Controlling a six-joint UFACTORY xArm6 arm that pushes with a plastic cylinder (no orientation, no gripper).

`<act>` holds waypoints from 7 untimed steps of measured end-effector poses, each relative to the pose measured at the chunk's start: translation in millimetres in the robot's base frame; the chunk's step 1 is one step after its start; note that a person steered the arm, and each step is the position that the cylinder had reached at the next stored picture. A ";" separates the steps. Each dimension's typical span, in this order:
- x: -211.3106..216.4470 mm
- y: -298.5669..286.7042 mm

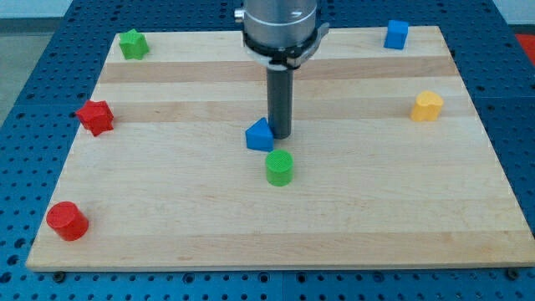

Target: Keep the blue triangle at the bottom center of the board

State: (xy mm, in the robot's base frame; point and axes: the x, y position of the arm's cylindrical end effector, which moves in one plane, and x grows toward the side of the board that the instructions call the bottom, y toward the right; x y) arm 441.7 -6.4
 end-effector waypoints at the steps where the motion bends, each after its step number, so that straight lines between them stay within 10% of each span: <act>1: 11.8 -14.7; 7: 34.6 -59.3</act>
State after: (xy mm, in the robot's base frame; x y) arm 476.3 -65.7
